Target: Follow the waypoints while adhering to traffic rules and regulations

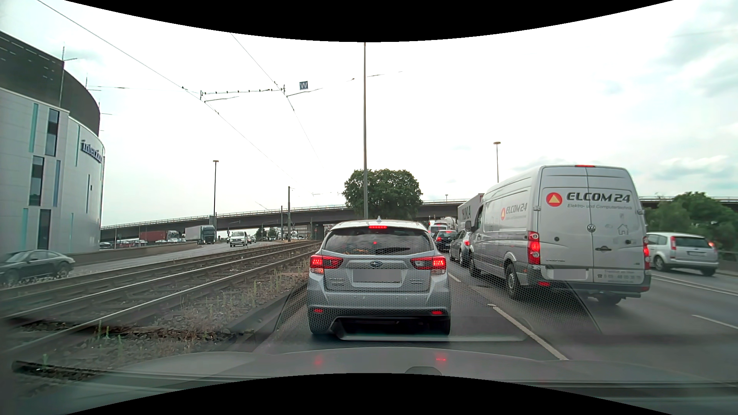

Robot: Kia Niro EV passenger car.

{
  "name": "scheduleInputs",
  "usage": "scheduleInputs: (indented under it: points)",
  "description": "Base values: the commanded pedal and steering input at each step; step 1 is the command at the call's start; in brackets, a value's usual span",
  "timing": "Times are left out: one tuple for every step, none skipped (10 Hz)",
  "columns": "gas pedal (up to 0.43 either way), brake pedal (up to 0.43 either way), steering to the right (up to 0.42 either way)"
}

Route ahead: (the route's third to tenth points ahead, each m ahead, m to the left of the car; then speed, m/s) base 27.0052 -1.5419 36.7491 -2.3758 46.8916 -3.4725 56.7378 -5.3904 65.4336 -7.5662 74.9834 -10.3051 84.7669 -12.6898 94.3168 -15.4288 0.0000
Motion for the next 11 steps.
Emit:
scheduleInputs:
  points:
    - [0.0,0.232,-0.007]
    - [0.0,0.232,-0.008]
    - [0.0,0.232,-0.008]
    - [0.0,0.232,-0.008]
    - [0.0,0.232,-0.008]
    - [0.0,0.232,-0.007]
    - [0.0,0.232,-0.008]
    - [0.0,0.232,-0.008]
    - [0.0,0.232,-0.007]
    - [0.0,0.232,-0.008]
    - [0.0,0.232,-0.007]
